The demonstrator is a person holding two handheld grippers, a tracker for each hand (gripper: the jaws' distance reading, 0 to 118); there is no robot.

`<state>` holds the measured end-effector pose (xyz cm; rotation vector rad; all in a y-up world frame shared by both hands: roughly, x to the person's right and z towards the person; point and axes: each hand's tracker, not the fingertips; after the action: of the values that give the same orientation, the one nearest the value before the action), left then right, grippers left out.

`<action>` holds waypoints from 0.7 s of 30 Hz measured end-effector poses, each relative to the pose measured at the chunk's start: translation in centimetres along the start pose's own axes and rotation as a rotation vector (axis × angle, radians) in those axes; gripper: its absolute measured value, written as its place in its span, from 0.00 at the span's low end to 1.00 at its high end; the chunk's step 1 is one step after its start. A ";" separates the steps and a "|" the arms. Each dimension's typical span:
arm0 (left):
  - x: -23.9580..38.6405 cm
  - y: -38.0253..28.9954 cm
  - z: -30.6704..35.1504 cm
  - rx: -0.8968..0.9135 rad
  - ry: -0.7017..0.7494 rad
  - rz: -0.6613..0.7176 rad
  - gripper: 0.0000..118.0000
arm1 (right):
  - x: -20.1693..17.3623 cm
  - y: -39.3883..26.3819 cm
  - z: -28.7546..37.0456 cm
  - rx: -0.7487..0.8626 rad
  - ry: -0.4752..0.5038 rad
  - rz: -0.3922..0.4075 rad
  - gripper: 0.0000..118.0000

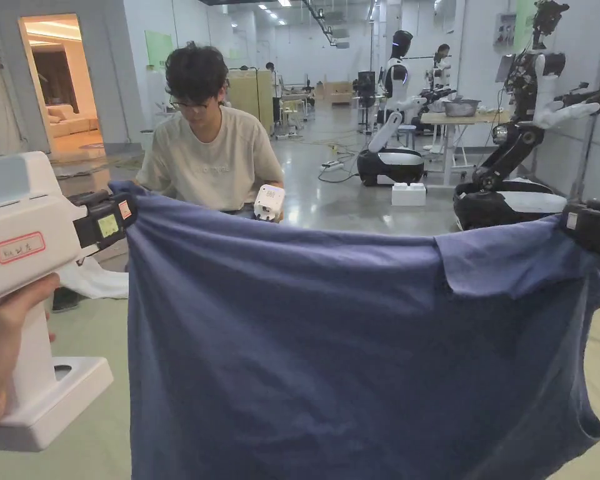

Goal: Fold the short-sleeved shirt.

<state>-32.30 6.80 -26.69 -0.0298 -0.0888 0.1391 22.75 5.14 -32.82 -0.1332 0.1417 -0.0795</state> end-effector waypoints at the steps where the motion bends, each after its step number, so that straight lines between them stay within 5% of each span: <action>1: 0.1 0.7 -0.5 0.010 0.009 0.000 0.00 | -0.2 0.9 -0.5 0.008 0.000 -0.004 0.03; 10: 0.0 4.1 -9.7 0.046 0.090 -0.009 0.00 | -1.3 7.3 -9.2 0.045 -0.079 0.080 0.03; 21: -0.9 4.6 -20.9 0.021 0.139 -0.010 0.00 | -1.8 11.5 -18.9 0.117 -0.129 0.071 0.03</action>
<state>-31.97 10.77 -47.76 -0.0180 0.0511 0.1275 19.02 14.25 -52.68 -0.0165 0.0125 -0.0078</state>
